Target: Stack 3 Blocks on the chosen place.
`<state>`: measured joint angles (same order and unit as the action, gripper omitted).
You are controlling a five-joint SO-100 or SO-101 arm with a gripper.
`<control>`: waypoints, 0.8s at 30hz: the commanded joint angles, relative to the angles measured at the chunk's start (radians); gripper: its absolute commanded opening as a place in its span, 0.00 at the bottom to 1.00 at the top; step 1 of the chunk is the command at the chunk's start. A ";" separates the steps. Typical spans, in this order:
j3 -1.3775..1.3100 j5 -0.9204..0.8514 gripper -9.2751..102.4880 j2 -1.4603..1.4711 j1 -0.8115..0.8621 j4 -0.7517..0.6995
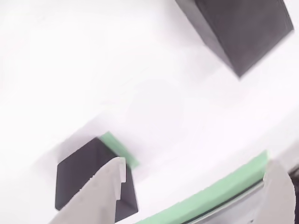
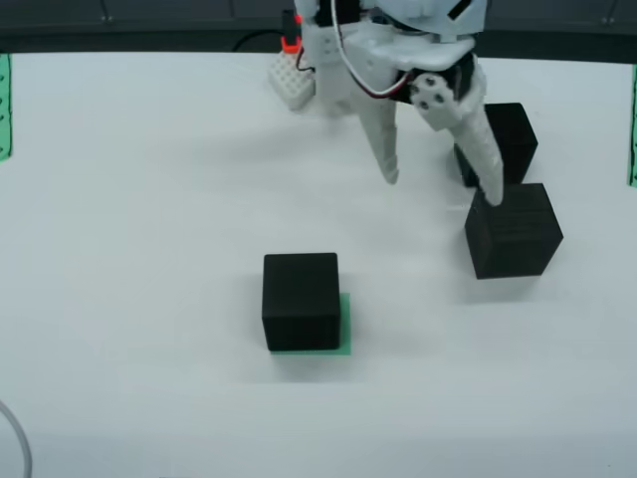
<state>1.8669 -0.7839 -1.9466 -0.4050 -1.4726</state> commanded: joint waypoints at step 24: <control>-0.242 -0.325 0.44 0.370 -0.242 0.095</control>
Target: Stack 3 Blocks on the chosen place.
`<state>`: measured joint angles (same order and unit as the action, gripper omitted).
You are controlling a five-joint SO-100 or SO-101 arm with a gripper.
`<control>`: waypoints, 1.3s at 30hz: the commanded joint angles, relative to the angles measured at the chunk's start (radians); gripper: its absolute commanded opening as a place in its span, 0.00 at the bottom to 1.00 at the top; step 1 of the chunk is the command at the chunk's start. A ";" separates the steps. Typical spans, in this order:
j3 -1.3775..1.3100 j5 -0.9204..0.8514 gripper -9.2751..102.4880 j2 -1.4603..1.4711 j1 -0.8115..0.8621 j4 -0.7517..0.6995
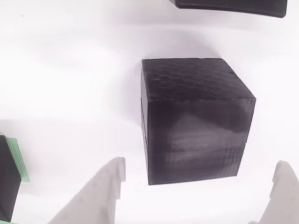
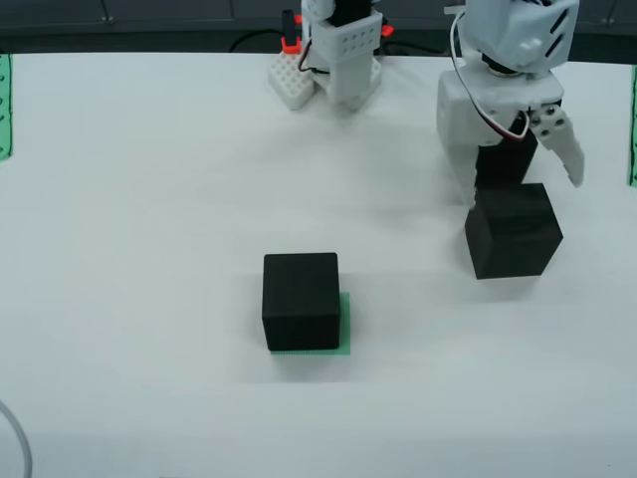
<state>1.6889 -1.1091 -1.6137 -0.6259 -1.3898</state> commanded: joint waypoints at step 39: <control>-0.080 0.446 0.28 0.017 0.006 -0.002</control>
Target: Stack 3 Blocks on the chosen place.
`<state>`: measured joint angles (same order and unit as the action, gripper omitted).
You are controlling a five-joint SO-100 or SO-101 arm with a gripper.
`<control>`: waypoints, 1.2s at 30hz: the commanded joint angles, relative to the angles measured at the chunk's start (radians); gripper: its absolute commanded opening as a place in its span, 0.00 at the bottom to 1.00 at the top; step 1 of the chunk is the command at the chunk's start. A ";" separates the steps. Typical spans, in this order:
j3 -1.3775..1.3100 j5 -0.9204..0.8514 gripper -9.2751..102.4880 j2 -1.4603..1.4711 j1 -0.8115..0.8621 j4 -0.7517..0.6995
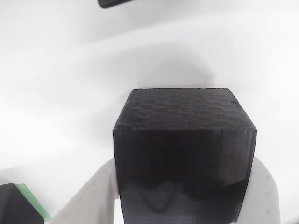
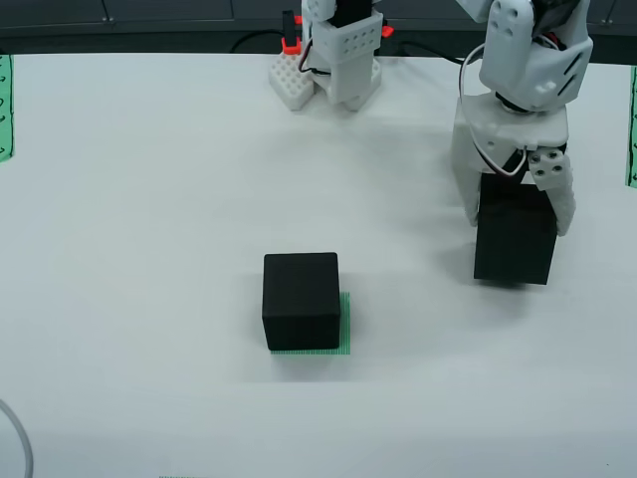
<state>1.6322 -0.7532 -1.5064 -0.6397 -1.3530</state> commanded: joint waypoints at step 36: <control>-0.143 0.548 0.28 -0.241 0.580 -0.221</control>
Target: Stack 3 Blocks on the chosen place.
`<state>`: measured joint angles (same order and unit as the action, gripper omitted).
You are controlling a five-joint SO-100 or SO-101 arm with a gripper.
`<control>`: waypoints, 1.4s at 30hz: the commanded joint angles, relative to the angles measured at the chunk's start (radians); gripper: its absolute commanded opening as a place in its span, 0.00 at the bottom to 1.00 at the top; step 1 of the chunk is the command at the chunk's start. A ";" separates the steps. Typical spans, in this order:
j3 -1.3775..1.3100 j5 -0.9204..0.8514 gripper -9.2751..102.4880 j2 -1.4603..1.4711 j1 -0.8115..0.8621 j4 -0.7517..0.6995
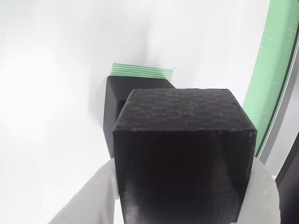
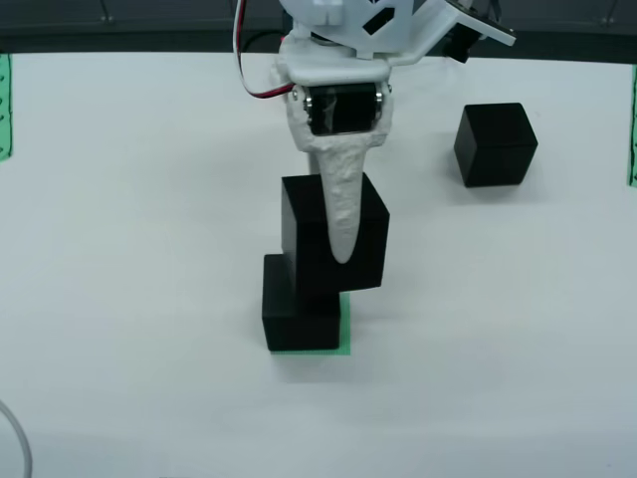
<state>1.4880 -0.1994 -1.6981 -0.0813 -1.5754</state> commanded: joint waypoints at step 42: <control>-0.080 -0.011 0.28 0.123 0.092 0.002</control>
<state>1.4573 -0.2056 -1.5769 0.0046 -1.5754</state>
